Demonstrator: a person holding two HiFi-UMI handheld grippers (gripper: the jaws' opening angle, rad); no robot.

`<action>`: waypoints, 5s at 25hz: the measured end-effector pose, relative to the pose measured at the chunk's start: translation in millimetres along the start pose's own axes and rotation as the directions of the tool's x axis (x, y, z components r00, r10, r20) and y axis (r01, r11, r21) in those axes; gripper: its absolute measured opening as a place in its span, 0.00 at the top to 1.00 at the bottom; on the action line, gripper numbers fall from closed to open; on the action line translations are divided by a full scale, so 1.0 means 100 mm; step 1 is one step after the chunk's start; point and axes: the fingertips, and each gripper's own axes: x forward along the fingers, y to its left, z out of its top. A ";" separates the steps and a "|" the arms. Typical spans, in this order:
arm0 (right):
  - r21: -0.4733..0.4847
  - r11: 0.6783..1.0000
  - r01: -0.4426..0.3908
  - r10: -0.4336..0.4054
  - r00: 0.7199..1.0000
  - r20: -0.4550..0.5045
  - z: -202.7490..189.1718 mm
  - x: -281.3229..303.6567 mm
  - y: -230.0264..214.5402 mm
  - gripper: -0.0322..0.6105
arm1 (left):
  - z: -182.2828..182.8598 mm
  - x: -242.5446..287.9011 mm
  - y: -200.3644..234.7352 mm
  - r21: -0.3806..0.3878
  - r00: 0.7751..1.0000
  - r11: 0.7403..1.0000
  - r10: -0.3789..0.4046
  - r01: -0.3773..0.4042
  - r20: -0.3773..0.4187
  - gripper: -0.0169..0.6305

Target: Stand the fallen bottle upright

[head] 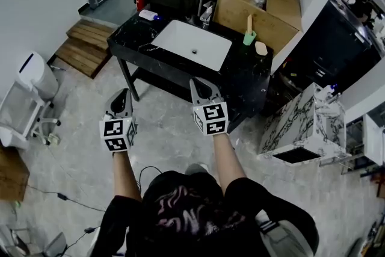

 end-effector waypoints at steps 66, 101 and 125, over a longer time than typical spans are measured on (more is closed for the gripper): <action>0.088 0.993 0.082 -0.068 0.987 -0.148 -0.40 5.17 -1.54 0.93 | -0.17 5.29 2.07 -0.012 0.955 0.970 -0.239 0.241 -0.174 0.95; 0.205 0.823 0.530 -0.482 0.843 -0.240 -0.78 5.00 -2.12 0.93 | -0.39 6.52 1.28 0.151 0.648 0.643 -0.674 0.751 -0.355 0.78; 0.224 0.775 0.591 -0.529 0.800 -0.284 -1.04 4.87 -2.25 0.93 | -1.22 6.93 1.09 0.463 0.387 -0.224 -0.313 0.857 -0.867 0.72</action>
